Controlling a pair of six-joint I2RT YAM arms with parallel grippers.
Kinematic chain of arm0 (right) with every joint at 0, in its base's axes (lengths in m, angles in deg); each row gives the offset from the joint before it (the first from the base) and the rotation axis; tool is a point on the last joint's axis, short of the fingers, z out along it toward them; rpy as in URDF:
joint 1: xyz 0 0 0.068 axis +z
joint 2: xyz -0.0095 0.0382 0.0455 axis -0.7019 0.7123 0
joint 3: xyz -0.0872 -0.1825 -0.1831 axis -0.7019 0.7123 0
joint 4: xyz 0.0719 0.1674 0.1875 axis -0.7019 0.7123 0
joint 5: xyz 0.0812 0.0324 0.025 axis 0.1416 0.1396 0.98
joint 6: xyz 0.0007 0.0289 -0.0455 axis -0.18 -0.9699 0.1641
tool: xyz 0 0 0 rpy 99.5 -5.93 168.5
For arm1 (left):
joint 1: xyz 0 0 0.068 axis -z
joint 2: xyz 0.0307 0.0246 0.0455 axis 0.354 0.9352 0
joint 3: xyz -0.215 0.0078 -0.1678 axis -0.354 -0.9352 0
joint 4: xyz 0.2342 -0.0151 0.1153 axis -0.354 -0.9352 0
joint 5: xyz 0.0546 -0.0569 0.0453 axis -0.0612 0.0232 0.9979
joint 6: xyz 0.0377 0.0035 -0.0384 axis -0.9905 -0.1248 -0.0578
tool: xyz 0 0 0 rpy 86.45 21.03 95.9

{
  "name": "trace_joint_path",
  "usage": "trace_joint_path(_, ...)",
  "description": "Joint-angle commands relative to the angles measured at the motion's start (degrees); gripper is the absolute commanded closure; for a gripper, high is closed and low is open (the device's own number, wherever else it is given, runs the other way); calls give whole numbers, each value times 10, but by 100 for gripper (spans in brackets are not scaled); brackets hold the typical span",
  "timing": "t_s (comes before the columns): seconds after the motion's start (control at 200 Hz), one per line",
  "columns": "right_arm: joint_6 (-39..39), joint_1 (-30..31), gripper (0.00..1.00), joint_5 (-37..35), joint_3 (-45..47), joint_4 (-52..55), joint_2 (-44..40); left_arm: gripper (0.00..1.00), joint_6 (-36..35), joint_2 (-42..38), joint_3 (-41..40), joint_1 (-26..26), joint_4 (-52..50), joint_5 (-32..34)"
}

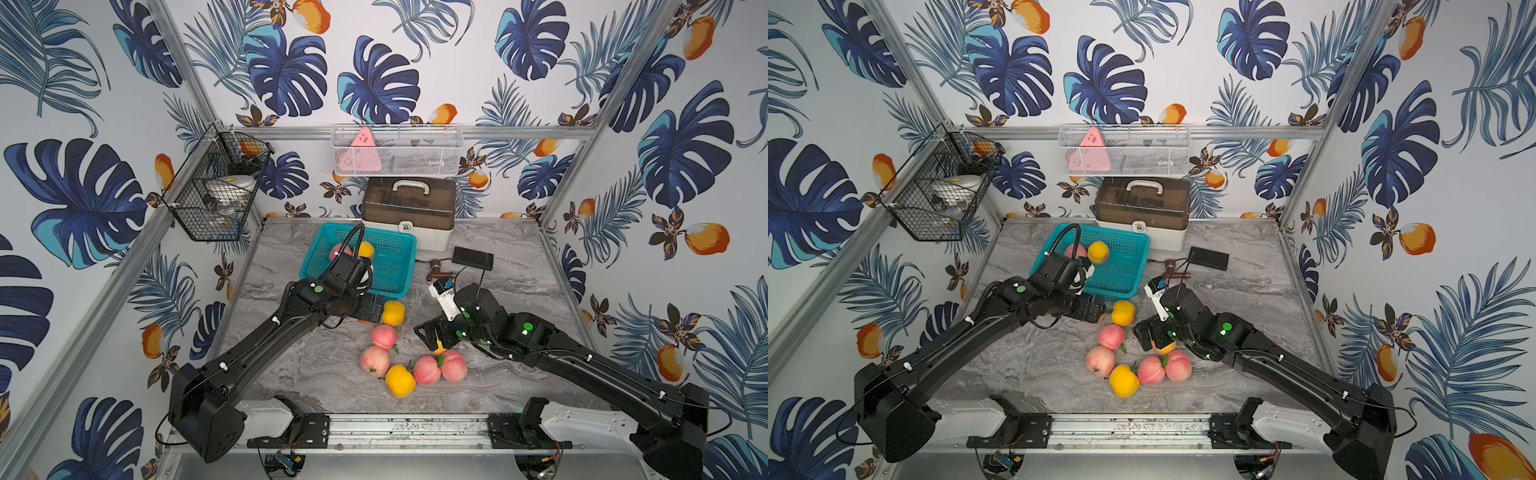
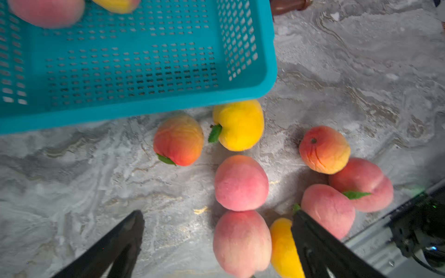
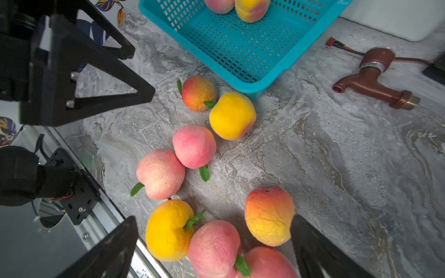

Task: Put the peaches into the basket
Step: Pick up the peach from the center of the board.

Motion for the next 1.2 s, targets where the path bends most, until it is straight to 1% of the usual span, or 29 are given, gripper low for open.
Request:
trace_joint_path(0.0,18,12,0,21,15,-27,-17,1,40,-24,-32,12,-1,-32)
trace_joint_path(0.275,56,44,0,62,42,-46,-24,1,108,-66,-108,57,11,-41)
trace_joint_path(0.42,73,58,0,92,74,-74,-42,1,149,-81,-135,82,22,-44)
trace_joint_path(0.58,69,62,0,121,101,-88,-56,1,194,-91,-180,94,57,-70)
trace_joint_path(0.711,63,67,0,147,129,-115,-66,1,217,-93,-204,101,81,-74)
trace_joint_path(0.951,61,71,0,151,149,-135,-71,1,241,-84,-229,116,110,-70)
trace_joint_path(1.101,60,71,0,150,155,-146,-75,1,236,-75,-233,124,105,-45)
trace_joint_path(1.196,59,71,0,152,157,-150,-69,1,230,-63,-233,131,96,-18)
